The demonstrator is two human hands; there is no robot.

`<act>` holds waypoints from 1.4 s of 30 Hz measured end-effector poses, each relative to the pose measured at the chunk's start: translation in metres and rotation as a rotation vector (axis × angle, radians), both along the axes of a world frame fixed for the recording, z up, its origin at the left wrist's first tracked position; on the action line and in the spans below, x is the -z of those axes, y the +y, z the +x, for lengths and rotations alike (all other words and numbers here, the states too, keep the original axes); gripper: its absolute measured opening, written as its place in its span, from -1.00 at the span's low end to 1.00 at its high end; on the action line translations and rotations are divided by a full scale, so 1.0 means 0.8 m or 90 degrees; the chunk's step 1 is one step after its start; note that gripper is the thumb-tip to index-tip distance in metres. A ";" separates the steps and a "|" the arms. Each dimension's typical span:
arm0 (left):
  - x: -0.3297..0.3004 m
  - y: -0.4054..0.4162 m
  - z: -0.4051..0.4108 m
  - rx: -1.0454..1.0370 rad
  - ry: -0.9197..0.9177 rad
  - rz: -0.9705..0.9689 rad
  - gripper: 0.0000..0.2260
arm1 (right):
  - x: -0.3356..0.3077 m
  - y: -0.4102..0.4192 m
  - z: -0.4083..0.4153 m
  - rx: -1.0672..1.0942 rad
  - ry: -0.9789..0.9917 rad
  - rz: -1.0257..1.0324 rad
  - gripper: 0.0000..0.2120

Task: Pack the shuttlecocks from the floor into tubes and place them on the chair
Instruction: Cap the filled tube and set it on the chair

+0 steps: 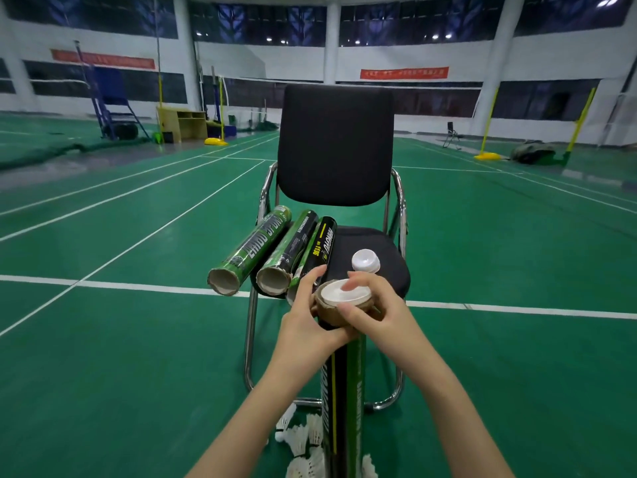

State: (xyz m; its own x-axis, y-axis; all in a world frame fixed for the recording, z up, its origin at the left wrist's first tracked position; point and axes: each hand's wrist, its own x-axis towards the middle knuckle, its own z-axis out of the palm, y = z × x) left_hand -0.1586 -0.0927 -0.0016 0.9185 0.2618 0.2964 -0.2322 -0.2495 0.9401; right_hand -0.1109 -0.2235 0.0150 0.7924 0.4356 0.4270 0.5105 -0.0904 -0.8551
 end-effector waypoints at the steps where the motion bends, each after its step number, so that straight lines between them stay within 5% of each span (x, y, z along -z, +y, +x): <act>1: 0.001 0.000 -0.001 -0.002 -0.001 0.007 -0.30 | 0.002 0.001 -0.001 0.005 -0.011 -0.009 -0.79; 18: 0.009 0.001 -0.004 -0.018 -0.009 0.071 -0.65 | 0.021 -0.004 -0.001 0.055 -0.140 -0.101 -0.80; 36: 0.004 0.005 -0.006 -0.013 -0.008 0.121 -0.58 | 0.027 0.010 -0.010 0.043 -0.130 0.021 -0.89; 42: 0.001 0.006 -0.007 0.000 -0.025 0.139 -0.60 | 0.029 0.013 -0.013 0.035 -0.123 0.057 -0.78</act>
State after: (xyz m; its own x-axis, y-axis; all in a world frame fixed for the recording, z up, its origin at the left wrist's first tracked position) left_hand -0.1646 -0.0879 -0.0025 0.9051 0.1871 0.3819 -0.2679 -0.4467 0.8536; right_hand -0.1216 -0.2127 -0.0082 0.7132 0.3478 0.6086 0.6625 -0.0507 -0.7474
